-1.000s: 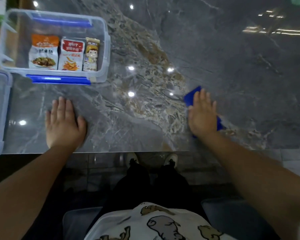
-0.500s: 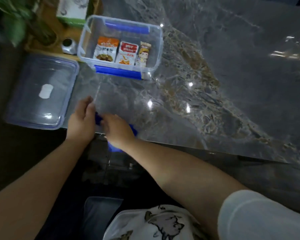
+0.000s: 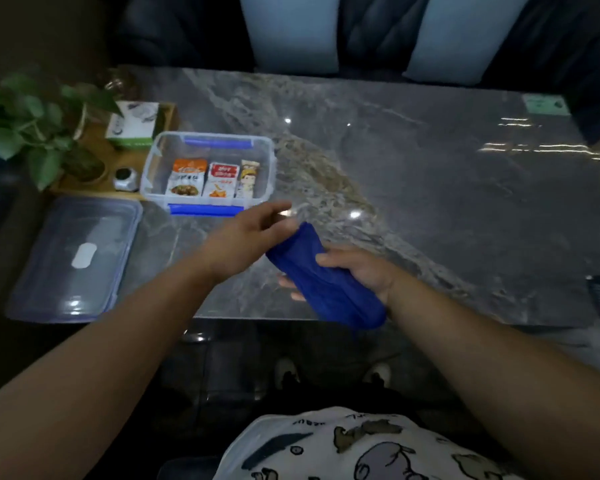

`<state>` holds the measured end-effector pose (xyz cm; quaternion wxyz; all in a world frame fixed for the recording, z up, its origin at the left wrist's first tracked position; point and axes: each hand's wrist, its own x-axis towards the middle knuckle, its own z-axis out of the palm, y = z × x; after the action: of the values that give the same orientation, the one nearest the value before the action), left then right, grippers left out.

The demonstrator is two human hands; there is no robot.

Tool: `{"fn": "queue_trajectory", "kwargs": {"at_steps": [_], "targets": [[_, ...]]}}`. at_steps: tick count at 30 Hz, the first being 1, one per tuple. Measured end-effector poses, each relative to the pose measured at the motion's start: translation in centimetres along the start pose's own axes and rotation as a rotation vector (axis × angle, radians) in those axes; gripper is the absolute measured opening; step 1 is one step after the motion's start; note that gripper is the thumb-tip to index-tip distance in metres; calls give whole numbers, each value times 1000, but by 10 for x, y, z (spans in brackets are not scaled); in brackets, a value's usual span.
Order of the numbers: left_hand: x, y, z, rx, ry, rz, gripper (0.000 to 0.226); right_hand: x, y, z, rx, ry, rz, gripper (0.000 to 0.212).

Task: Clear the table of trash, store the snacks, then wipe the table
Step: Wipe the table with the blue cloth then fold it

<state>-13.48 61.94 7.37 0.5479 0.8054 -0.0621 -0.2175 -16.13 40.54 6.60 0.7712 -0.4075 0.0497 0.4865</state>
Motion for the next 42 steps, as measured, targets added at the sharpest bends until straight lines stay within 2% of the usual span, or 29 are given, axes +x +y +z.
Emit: {"fn": "queue_trajectory", "kwargs": {"at_steps": [3,5,7,11,15,18,21,23,25,28,31,34,36,39,42], "targets": [[27,47,26,162,-243,63,48,-43,-13,-21,-85,51,-48,50],[44,73,49,270,-333,139,24,-74,-19,-39,-154,146,-53,52],[58,91,70,276,-361,183,8,-106,-25,-58,-251,271,-58,47],[90,115,112,216,-342,163,13,-174,-32,-100,-406,473,-122,17],[123,134,168,118,-391,153,13,-234,-45,-146,-623,657,-160,4],[147,148,217,28,-412,104,16,-266,-60,-186,-763,706,-187,11],[173,159,267,14,-377,64,31,-296,-79,-233,-893,743,-135,17],[189,164,302,37,-350,25,37,-315,-91,-265,-966,757,-100,14],[203,169,335,64,-358,-5,33,-331,-104,-294,-1020,743,-59,12],[214,171,380,220,-376,-33,20,-348,-117,-328,-1026,673,22,10],[216,167,409,317,-406,-64,19,-358,-119,-353,-968,576,103,10],[223,163,422,413,-464,-103,19,-363,-119,-378,-713,451,198,19],[228,160,424,439,-503,-114,21,-363,-118,-391,-633,415,242,24],[240,156,428,461,-544,-120,26,-359,-119,-410,-705,398,279,21],[257,153,435,590,-585,-88,29,-357,-127,-426,-846,362,322,5]]}}
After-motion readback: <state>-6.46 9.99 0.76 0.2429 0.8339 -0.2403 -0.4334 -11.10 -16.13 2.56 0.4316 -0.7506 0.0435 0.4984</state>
